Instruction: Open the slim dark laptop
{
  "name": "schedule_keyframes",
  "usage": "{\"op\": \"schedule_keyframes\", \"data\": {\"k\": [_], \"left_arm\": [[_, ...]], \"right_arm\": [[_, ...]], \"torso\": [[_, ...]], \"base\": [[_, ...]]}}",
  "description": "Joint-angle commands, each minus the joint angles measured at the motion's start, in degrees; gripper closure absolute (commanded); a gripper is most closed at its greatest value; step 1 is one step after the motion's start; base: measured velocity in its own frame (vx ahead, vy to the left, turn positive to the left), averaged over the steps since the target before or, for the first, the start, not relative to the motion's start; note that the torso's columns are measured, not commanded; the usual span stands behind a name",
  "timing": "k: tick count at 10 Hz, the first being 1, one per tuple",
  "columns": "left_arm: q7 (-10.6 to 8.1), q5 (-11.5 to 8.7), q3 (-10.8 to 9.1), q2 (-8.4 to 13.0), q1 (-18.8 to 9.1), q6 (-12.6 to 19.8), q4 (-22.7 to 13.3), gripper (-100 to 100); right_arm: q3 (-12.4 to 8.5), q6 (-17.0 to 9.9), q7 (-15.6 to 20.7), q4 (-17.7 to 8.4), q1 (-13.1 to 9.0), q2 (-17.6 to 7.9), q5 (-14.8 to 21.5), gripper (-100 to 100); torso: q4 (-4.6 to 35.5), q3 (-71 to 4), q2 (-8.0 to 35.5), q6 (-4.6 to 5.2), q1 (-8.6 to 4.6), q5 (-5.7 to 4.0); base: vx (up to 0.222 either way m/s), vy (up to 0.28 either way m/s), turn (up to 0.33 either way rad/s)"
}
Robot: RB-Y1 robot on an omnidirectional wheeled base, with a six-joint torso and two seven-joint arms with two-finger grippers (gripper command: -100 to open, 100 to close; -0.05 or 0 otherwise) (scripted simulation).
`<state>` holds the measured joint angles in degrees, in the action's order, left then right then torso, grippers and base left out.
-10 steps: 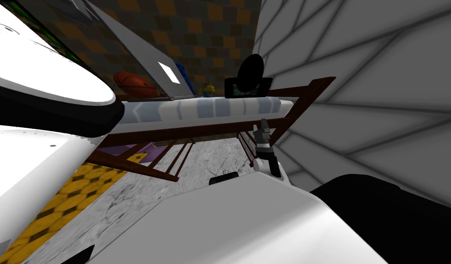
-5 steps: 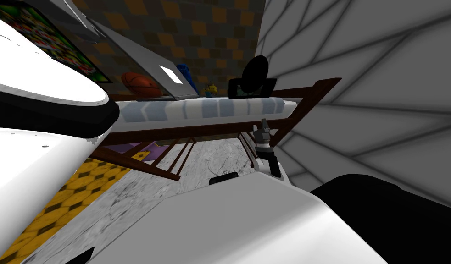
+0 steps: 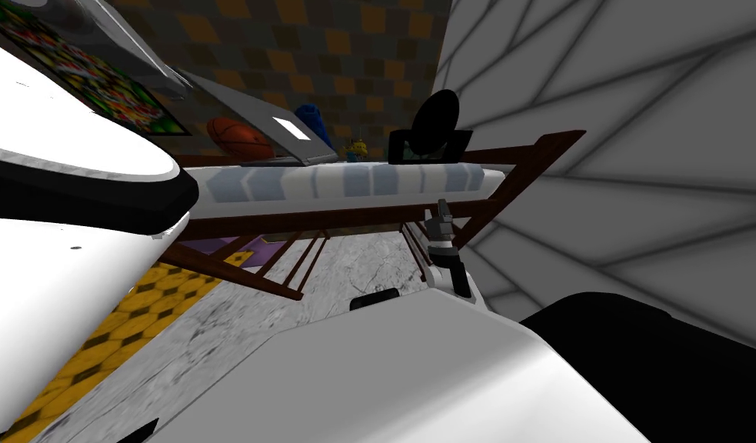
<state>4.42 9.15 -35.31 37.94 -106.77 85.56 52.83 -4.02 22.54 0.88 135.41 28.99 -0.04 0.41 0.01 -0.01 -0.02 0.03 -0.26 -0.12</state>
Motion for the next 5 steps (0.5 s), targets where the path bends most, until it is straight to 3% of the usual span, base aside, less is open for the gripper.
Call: {"op": "schedule_keyframes", "data": {"k": [1,2,5], "left_arm": [[-2.29,-0.9,-2.47,0.3,1.6,0.0,-0.2,100],[-4.52,-1.8,-4.94,0.5,3.2,-0.2,-0.5,100],[-7.87,-3.2,-8.65,0.9,5.7,-0.4,-1.1,100]], "right_arm": [[-0.1,0.0,0.0,0.0,0.1,0.0,0.0,0],[-0.1,0.0,0.0,0.0,0.1,0.0,0.0,0],[-0.1,0.0,0.0,0.0,0.1,0.0,0.0,0]], "torso": [[-0.1,0.0,0.1,-0.06,0.04,0.10],[0.0,0.1,0.1,0.00,0.02,0.01],[0.0,0.1,0.1,-0.02,0.21,0.08]], "base": [[-0.011,0.002,0.021],[-0.016,0.004,0.037],[-0.016,0.003,0.023]]}}
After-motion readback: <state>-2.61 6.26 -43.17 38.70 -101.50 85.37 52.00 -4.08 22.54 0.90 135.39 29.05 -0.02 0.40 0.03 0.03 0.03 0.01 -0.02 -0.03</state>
